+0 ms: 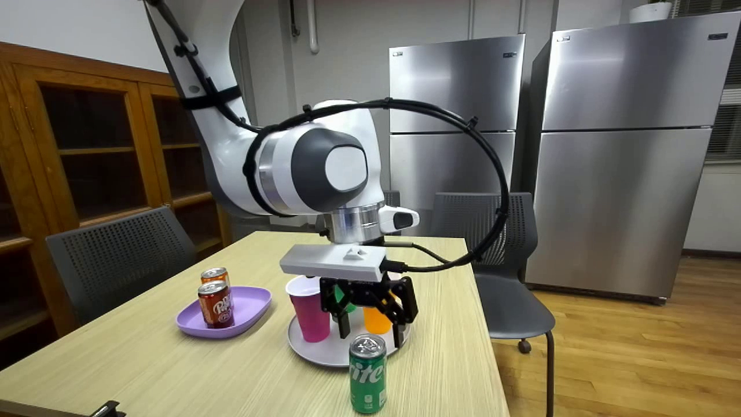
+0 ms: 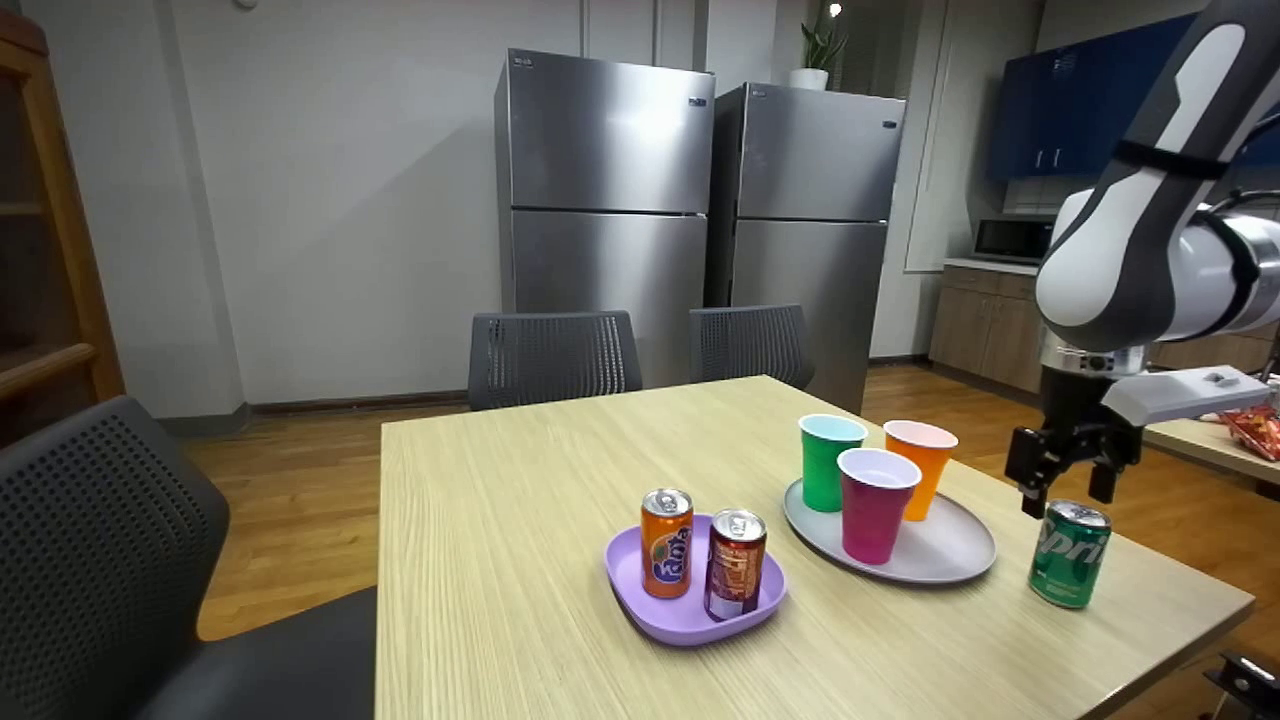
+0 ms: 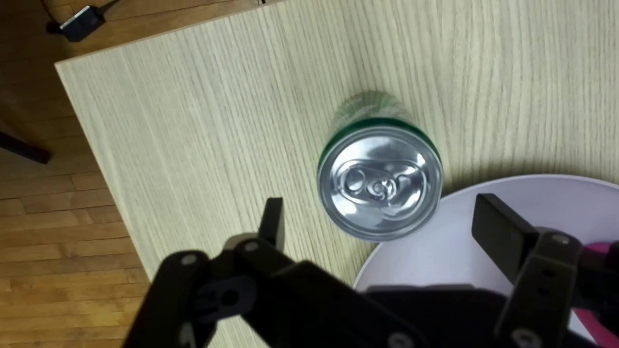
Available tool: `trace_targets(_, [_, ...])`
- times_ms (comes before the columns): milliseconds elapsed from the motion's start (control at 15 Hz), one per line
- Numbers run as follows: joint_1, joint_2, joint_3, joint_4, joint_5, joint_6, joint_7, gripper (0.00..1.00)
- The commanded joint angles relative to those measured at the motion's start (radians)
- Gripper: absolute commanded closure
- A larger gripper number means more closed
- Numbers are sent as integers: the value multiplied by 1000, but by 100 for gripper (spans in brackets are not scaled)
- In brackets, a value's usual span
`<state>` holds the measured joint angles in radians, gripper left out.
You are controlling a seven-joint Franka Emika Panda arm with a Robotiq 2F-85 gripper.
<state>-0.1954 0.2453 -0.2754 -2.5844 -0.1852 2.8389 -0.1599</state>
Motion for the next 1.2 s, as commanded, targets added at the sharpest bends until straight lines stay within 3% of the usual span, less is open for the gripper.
trace_targets(0, [5,11,-14,-11,-30,26,28,0])
trace_targets(733, [8,35,-26,-18,-31,25,27,0])
trace_targets(800, [4,34,-22,-20,-26,29,22,25])
trace_targets(933, [5,36,-24,-20,-26,36,25,34])
trace_targets(1133, [4,35,-23,-19,-23,46,24,59])
